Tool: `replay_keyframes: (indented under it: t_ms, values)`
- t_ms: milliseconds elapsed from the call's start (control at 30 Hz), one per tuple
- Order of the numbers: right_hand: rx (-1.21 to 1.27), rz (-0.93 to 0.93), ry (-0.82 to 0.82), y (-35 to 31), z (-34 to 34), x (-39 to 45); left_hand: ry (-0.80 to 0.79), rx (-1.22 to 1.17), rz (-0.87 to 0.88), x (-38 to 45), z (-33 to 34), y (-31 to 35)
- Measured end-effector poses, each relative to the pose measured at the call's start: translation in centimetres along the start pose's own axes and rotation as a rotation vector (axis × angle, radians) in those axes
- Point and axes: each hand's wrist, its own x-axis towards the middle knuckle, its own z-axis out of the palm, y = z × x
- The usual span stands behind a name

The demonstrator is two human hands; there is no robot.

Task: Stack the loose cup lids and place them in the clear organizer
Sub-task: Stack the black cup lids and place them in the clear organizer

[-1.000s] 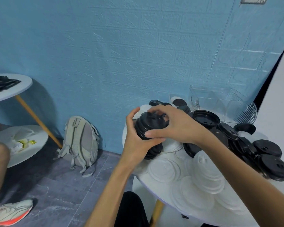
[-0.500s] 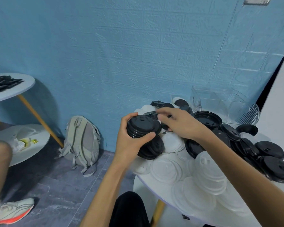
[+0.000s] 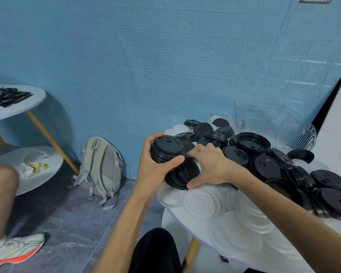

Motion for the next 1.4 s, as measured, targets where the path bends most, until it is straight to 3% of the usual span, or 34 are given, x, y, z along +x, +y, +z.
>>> replay_keyframes:
  t_ms: [167,333,567,933,1100,1200,1400]
  values:
    - [0.055,0.052,0.041,0.3,-0.7,-0.6,-0.002,0.007,-0.01,-0.1,-0.3,-0.2]
    - [0.267,0.089,0.093,1.6,-3.7,-2.0,0.005,0.012,-0.03,-0.3,-0.4,-0.4]
    - [0.671,-0.07,0.261,-0.5,-5.7,-2.6,-0.058,-0.012,-0.021,-0.5,0.6,0.0]
    - [0.653,-0.136,0.216,-2.3,-3.2,-0.6,-0.102,-0.015,0.03,-1.0,1.2,0.4]
    - [0.751,-0.159,0.156,-2.1,-3.0,0.0,-0.019,0.019,0.079,-0.9,1.0,0.0]
    - [0.728,-0.076,0.13,-1.7,-2.5,0.3,-0.001,0.023,0.06,-0.5,0.1,-0.1]
    - [0.404,-0.035,0.119,-1.1,-0.5,0.0,0.052,0.031,0.024,-0.3,-2.2,-0.6]
